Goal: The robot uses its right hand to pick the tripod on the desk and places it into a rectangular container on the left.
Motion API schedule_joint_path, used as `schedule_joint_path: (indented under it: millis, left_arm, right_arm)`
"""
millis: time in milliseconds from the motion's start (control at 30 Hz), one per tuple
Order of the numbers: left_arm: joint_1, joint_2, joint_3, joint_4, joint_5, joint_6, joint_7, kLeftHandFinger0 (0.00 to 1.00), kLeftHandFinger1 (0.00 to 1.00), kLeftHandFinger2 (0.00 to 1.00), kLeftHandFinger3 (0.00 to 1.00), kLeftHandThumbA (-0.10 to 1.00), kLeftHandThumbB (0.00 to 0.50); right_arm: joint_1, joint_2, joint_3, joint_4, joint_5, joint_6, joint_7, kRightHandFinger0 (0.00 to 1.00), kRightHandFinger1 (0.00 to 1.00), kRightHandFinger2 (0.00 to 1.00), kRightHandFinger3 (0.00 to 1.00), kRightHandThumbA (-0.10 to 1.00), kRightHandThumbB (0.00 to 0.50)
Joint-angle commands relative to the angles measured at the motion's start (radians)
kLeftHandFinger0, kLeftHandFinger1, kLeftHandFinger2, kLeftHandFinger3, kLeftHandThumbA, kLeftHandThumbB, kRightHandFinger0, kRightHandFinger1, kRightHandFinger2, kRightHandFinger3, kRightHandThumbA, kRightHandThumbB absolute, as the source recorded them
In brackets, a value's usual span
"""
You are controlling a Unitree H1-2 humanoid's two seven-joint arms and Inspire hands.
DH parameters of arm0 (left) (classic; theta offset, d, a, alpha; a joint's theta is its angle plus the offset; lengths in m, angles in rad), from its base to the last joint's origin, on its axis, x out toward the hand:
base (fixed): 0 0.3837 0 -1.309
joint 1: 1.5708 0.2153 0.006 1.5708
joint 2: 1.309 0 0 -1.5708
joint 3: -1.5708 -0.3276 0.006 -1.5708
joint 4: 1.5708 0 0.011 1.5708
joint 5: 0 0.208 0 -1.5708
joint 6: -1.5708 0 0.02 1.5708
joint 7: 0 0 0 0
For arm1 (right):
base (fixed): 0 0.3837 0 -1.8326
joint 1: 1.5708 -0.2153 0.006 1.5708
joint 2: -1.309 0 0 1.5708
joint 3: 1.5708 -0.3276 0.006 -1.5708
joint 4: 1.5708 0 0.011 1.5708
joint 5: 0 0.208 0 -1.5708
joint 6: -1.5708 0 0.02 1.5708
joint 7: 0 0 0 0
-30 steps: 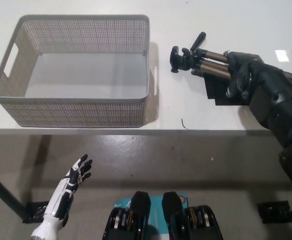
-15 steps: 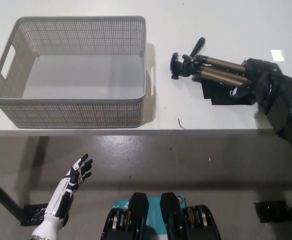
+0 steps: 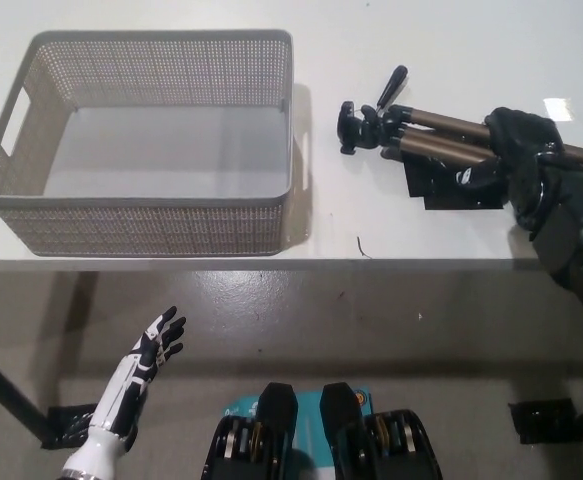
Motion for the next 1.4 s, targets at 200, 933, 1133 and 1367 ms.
schedule_joint_path:
  millis: [200,933,1133,1367]
  left_arm:
    - [-0.017,0.012,0.002,-0.003,-0.012,-0.036,-0.016,1.00,1.00,1.00,1.00,1.00,0.500]
    - [0.000,0.002,0.004,0.003,-0.011,-0.040,-0.018,1.00,1.00,1.00,1.00,1.00,0.500]
    - [0.012,0.009,0.002,0.002,-0.015,-0.040,-0.023,1.00,1.00,1.00,1.00,1.00,0.500]
    - [0.018,0.006,-0.005,0.014,0.014,-0.040,-0.011,1.00,1.00,1.00,1.00,1.00,0.500]
  right_arm:
    - [-0.136,-0.015,-0.057,-0.040,0.038,-0.198,-0.112,0.00,0.59,1.00,1.00,-0.10,0.140]
    - [-0.286,-0.080,-0.149,-0.124,0.060,-0.255,-0.076,0.00,0.54,0.95,0.91,-0.10,0.156]
    - [-0.292,-0.083,-0.184,-0.151,0.077,-0.264,-0.076,0.01,0.51,0.90,0.99,-0.10,0.164]
    - [-0.353,-0.017,-0.175,-0.259,0.049,-0.303,-0.064,0.00,0.31,0.64,0.75,-0.10,0.094]
